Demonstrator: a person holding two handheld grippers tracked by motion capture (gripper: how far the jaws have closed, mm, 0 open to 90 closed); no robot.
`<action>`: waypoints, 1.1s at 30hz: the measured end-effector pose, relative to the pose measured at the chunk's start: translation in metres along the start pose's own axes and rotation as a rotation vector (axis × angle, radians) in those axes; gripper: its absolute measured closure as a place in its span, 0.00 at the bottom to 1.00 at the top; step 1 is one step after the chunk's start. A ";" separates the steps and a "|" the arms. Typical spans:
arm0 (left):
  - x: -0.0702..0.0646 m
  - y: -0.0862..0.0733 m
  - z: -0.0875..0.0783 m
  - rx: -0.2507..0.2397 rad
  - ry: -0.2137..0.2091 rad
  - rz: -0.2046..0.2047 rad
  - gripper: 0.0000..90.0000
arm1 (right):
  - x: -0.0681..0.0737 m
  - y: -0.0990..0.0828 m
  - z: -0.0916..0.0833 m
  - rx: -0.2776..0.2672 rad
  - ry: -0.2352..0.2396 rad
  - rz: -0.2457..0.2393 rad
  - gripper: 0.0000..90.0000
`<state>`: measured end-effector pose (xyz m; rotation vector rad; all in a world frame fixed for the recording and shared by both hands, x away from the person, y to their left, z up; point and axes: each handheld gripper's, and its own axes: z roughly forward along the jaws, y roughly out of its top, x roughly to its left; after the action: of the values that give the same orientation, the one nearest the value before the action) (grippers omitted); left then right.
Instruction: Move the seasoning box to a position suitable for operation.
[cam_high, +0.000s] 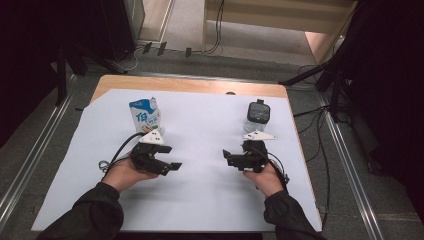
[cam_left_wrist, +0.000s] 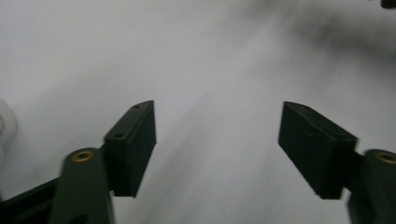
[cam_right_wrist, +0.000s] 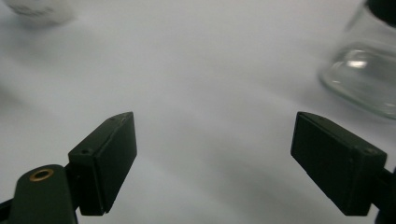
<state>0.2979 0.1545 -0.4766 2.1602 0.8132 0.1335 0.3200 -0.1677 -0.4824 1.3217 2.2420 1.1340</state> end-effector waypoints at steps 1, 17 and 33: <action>-0.002 0.006 0.000 0.005 -0.001 0.007 0.36 | 0.000 0.000 0.000 0.000 0.000 0.000 0.17; -0.014 0.005 -0.010 -0.005 -0.086 -0.008 0.37 | 0.026 0.002 -0.015 -0.051 0.249 -0.091 0.32; -0.006 0.004 -0.006 0.036 -0.089 -0.006 0.21 | 0.016 -0.003 -0.036 -0.116 0.202 -0.084 0.42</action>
<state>0.2934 0.1532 -0.4688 2.1807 0.7768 0.0200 0.2885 -0.1723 -0.4600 1.1008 2.3050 1.3986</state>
